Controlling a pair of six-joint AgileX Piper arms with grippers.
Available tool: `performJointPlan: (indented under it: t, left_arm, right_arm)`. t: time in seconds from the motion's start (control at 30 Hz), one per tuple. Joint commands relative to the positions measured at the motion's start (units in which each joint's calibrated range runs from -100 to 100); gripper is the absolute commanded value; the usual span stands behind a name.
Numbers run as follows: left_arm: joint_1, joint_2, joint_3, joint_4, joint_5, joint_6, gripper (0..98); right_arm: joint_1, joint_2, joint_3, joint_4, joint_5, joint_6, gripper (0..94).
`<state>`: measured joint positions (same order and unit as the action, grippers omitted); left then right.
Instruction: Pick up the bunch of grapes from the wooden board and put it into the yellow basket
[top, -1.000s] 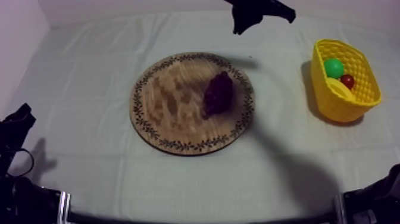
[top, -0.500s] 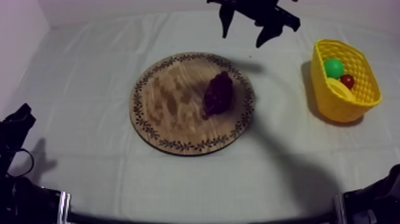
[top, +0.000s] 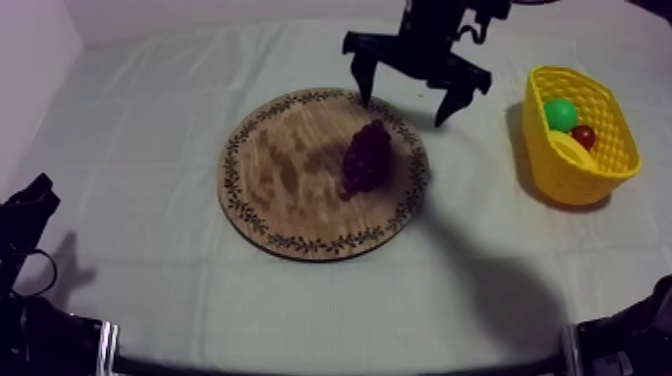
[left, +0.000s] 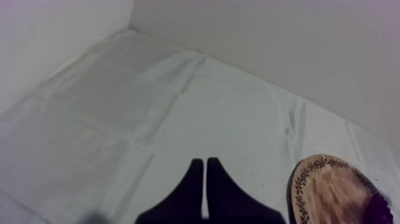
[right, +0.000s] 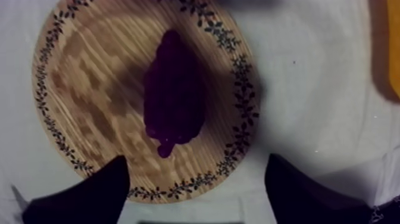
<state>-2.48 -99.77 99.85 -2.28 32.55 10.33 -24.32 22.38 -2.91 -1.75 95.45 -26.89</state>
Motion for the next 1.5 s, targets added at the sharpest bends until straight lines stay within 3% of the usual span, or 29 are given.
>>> performJointPlan:
  t: [0.0,0.57,1.47]
  left_arm:
    - [0.0,0.0,0.0,0.01,0.0,0.0,0.0]
    - [0.0,0.0,0.0,0.01,0.0,0.0,0.0]
    - [0.0,0.0,0.0,0.01,0.0,0.0,0.0]
  right_arm:
    - [-0.2,1.6,0.1,-0.1,0.1,0.0,68.9]
    - [-1.0,11.5,-1.9,-2.4,-3.3,-0.7,75.4]
    - [-0.1,20.9,-6.6,-5.2,-6.9,-0.4,71.1]
